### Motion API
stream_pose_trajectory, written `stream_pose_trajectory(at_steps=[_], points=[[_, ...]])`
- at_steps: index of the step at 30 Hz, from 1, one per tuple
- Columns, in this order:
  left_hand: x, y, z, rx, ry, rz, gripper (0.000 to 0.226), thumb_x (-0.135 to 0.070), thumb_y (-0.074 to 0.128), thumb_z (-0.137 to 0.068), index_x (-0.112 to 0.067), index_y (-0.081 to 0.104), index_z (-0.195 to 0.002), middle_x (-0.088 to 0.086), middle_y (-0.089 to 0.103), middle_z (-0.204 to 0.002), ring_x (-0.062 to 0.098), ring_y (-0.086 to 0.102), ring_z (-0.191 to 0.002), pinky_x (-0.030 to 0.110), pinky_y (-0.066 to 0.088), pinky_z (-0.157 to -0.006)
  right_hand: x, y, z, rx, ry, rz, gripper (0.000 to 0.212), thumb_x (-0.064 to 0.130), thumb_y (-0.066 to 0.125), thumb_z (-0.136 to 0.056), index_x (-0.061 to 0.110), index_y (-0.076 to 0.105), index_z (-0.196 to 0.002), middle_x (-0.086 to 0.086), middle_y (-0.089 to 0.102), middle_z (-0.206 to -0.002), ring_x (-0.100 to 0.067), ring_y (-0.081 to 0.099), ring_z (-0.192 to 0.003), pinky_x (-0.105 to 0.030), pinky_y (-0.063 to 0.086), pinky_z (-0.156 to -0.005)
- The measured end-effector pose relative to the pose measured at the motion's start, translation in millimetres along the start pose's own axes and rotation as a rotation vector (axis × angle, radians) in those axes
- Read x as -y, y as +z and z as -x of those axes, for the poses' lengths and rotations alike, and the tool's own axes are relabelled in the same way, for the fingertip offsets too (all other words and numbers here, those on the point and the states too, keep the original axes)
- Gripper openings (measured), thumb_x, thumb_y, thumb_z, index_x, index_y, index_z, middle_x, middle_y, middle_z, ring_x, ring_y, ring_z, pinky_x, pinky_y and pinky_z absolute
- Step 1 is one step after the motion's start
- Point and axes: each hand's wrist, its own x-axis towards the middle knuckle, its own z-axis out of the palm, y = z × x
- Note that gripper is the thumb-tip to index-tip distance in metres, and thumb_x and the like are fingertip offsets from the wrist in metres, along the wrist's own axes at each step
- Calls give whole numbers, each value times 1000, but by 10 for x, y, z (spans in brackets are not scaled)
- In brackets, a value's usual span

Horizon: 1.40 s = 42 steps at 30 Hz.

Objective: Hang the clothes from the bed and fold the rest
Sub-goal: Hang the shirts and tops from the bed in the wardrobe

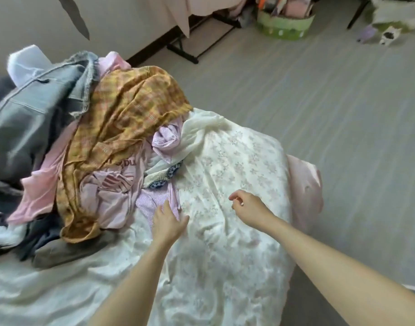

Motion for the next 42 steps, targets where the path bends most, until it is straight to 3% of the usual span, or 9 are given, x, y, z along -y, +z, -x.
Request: stream_pose_trajectory(at_steps=[8,14,18,23,27,31,34,37,42], points=[[-14,-124,-1295,-270,129,-98,87,-49,57,-85,-23,4,-149,6,-5,-157,26,-4,-144,53,12,-112,35,318,-788,66,22,72,32,21,30,-97,17,52,-120,0,59,-97,-20,60,-83,-34,48,-70],[-186,-237,-1806,-304,105,-60,76,-45,56,-88,-21,16,-148,11,48,-130,30,38,-125,49,28,-101,254,391,-1236,62,3,33,30,20,31,-95,20,54,-115,1,61,-95,-21,63,-90,-33,48,-71],[-352,-411,-1936,-482,201,186,24,-19,49,-93,-8,67,-105,11,64,-107,30,50,-105,40,35,-87,341,360,-1362,49,14,-41,28,20,30,-94,23,54,-109,4,59,-93,-25,64,-84,-25,41,-55],[-473,-587,-1526,-515,375,490,27,-13,60,-89,6,64,-69,16,62,-72,30,55,-73,32,34,-63,558,250,-1422,7,36,-277,26,16,32,-98,14,55,-110,2,60,-86,-12,59,-68,-26,46,-64],[-400,-710,-1028,-543,388,612,18,-15,67,-85,-2,72,-73,8,67,-69,18,58,-64,25,43,-61,973,182,-1592,-109,10,-507,20,18,41,-98,9,56,-107,-1,59,-89,-11,55,-70,-23,47,-62],[-458,-760,-714,-300,598,511,35,-23,59,-82,5,61,-62,12,55,-58,17,46,-57,25,32,-57,1438,145,-1856,19,24,-687,42,41,54,-91,11,48,-120,-2,57,-105,-15,57,-87,-29,50,-65],[-363,-744,-466,-156,652,572,34,-24,58,-80,0,54,-58,0,46,-57,7,40,-58,20,32,-59,1569,221,-1905,140,115,-531,35,27,64,-86,9,47,-111,-3,55,-95,-14,57,-82,-30,51,-66],[-245,-796,-319,-55,567,667,41,-31,58,-79,8,58,-65,9,50,-63,14,44,-63,26,36,-63,1570,267,-1768,119,63,-484,14,-3,43,-88,5,53,-82,-8,53,-75,-14,53,-58,-24,43,-51],[-307,-1061,-328,-328,377,782,12,-15,63,-86,-4,67,-89,10,59,-88,24,57,-83,43,46,-77,1563,-119,-1395,-22,-323,-120,18,-3,35,-84,4,48,-73,-6,47,-70,-15,43,-65,-26,33,-58]])
